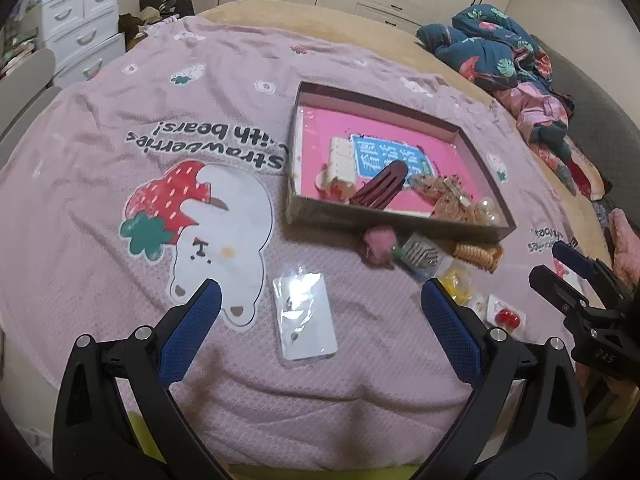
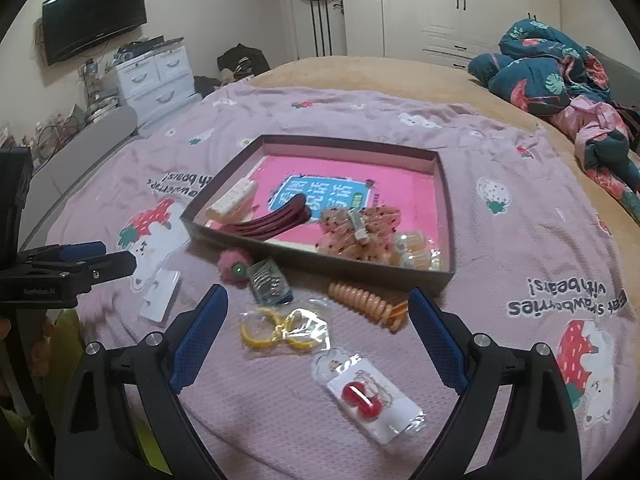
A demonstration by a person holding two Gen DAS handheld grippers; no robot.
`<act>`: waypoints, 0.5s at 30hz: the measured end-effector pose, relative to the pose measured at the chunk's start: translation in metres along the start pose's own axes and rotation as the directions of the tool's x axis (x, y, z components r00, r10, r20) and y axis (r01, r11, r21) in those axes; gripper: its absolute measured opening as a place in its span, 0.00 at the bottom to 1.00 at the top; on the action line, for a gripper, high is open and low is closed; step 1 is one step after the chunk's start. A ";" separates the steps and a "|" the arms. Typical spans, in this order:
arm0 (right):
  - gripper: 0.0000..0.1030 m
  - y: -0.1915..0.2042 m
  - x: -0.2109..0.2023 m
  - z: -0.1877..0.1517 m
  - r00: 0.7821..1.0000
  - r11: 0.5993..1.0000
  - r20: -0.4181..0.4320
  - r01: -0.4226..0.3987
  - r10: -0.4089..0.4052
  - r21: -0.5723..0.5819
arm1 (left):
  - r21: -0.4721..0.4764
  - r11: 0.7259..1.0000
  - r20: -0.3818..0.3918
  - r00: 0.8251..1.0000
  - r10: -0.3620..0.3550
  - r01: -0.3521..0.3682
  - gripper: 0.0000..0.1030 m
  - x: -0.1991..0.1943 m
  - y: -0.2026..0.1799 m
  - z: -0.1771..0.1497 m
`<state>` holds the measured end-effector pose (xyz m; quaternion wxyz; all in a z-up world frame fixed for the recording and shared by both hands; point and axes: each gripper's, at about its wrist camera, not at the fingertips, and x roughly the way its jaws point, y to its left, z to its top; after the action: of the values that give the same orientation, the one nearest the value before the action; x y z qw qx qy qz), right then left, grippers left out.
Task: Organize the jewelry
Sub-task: 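Withdraw both tools from the box toward the clear earring card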
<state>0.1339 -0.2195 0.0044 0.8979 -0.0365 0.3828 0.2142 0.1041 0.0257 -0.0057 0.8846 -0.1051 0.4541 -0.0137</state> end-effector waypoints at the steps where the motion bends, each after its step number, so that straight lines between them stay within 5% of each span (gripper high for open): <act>1: 0.88 0.003 0.002 -0.001 1.000 1.000 -0.006 -0.006 0.006 -0.004 | 0.001 1.000 -0.003 1.000 0.002 -0.002 0.91 0.000 0.001 -0.002; 15: 0.88 0.018 0.027 -0.013 0.997 0.999 -0.073 -0.035 0.033 -0.029 | -0.014 1.000 -0.047 0.999 0.010 -0.010 0.91 0.013 0.012 -0.017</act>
<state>0.1339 -0.1962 -0.0220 0.8790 -0.0516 0.4123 0.2337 0.0977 0.0333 -0.0283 0.8729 -0.1088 0.4755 -0.0085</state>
